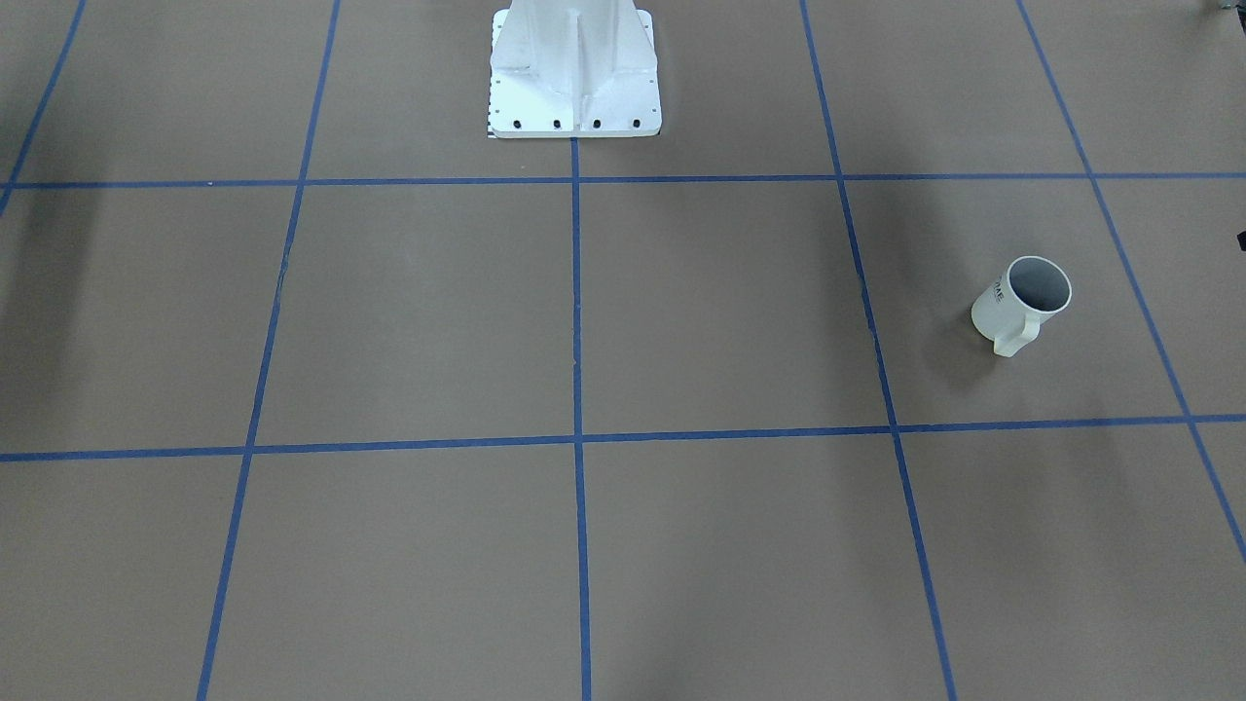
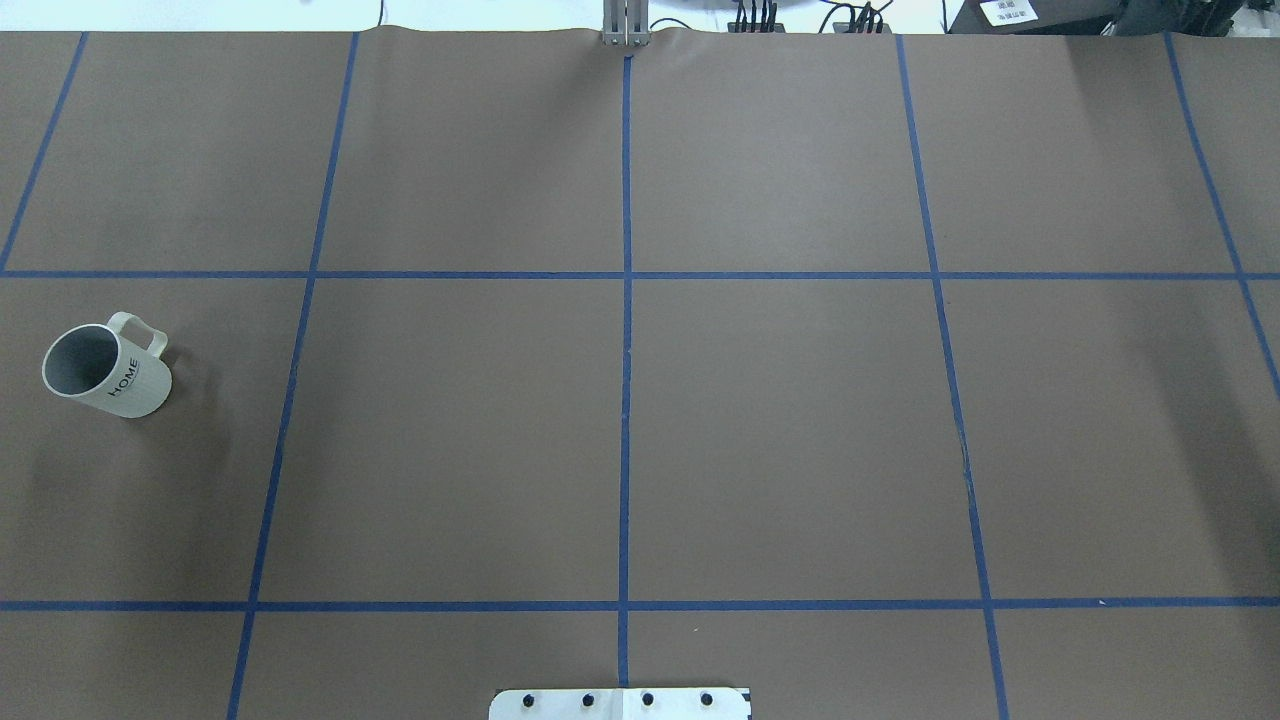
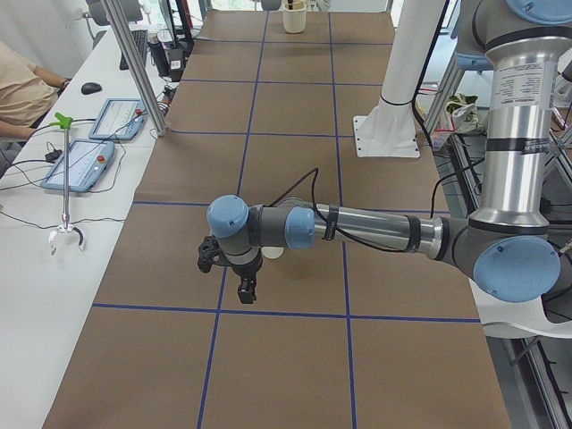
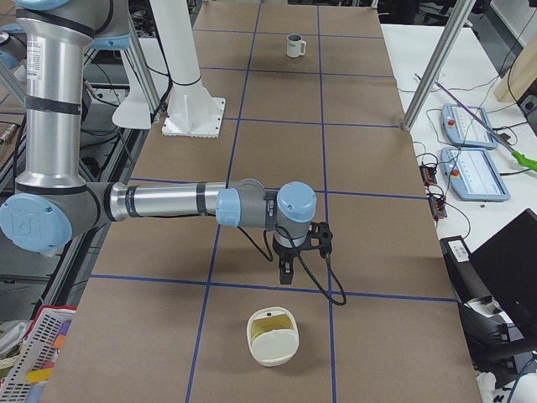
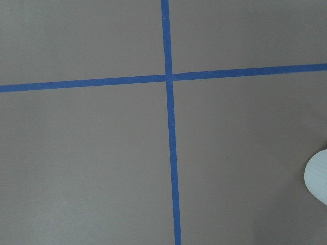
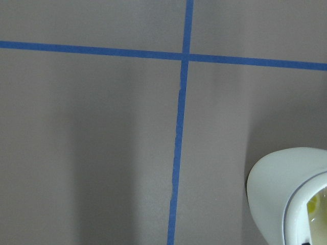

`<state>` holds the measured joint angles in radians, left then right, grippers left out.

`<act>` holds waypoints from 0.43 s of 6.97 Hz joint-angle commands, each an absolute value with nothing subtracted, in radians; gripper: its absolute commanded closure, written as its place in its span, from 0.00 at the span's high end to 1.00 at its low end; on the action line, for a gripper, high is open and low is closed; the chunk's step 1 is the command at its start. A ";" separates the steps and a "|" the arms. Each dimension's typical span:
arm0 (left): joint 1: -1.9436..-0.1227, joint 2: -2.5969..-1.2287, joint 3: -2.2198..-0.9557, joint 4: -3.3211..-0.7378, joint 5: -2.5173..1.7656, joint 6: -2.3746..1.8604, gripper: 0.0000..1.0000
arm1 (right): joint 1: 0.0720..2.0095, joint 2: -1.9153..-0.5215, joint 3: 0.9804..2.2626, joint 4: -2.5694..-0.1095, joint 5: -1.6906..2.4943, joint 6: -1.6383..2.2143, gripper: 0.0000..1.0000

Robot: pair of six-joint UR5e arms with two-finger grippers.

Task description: Left arm hands cup to right arm to dump lemon

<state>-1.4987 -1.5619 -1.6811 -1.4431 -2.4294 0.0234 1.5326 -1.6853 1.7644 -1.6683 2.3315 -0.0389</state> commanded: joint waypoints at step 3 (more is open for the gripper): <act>-1.499 -1.577 -1.689 -1.443 -2.468 0.023 1.00 | 1.532 -1.687 1.756 -1.657 2.342 0.015 1.00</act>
<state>-1.4987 -1.5731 -1.6820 -1.4434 -2.4680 0.0235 1.5325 -1.6866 1.7558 -1.6590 2.3351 0.0023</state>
